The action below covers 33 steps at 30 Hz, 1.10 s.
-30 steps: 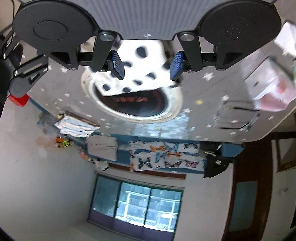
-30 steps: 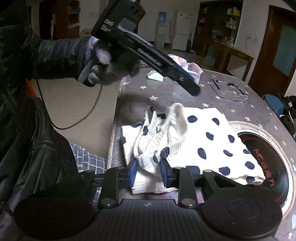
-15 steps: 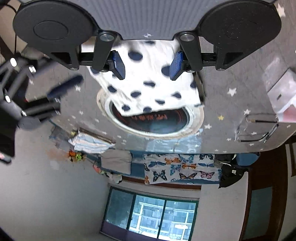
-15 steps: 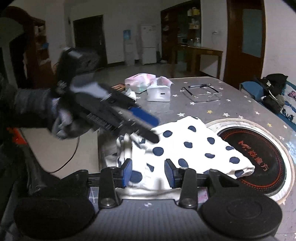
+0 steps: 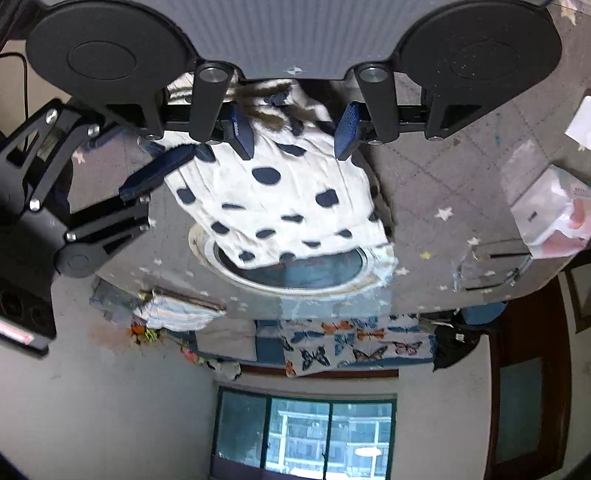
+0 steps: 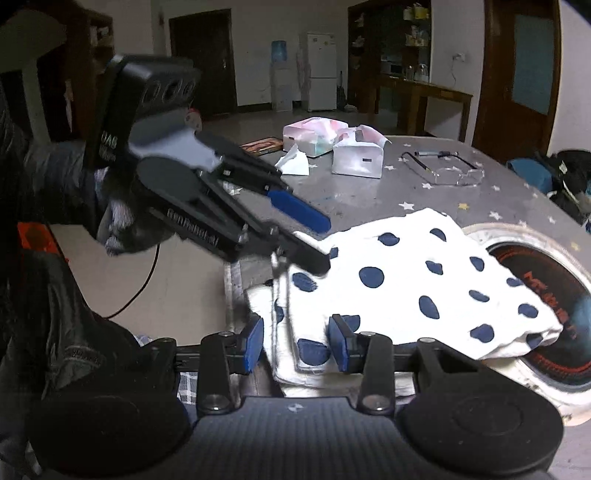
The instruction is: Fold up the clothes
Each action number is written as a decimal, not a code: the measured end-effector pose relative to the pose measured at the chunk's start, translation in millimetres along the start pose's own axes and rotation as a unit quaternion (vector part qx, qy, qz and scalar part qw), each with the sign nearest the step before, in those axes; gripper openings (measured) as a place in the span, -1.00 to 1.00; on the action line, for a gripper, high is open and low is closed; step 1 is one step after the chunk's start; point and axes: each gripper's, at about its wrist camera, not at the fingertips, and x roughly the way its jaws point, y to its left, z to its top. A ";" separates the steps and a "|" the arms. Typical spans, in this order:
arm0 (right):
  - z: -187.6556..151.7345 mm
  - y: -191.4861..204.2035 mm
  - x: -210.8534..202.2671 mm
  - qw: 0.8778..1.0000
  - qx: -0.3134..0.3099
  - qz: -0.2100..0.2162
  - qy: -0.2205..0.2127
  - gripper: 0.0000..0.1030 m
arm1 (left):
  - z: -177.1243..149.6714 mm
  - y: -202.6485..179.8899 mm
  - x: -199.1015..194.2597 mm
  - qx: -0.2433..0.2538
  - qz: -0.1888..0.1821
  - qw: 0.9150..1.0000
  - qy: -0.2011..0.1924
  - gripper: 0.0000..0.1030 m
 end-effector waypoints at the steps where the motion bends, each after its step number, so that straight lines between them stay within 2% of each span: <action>1: 0.0 2.2 -0.3 1.000 -0.007 -0.004 0.002 -0.21 | 1.3 1.4 -2.4 -0.004 0.000 1.000 -0.005 0.02; 7: -0.7 13.4 1.3 0.998 -0.047 -0.028 0.019 -0.30 | -0.6 4.8 -1.9 -0.005 0.002 1.000 0.005 0.01; 14: -3.2 8.5 1.0 0.999 -0.035 -0.012 0.023 -0.28 | -5.7 7.2 -1.3 -0.005 0.001 1.000 0.015 0.01; 20: 7.4 -7.7 -22.7 1.000 0.008 -0.003 -0.012 -0.28 | 16.9 8.1 -16.1 -0.006 0.012 0.999 -0.032 0.05; 23: 11.1 -19.5 -33.3 0.999 0.031 -0.025 -0.027 -0.28 | 23.1 2.9 -8.3 -0.009 -0.003 0.999 -0.038 0.05; 27: 15.1 -40.6 -38.3 0.994 0.073 -0.076 -0.039 -0.28 | 30.6 -4.5 3.4 -0.013 -0.025 0.999 -0.044 0.05; 33: 22.1 -73.9 -21.2 0.985 0.111 -0.129 -0.034 -0.28 | 24.8 -18.5 22.0 -0.002 -0.058 0.998 -0.016 0.05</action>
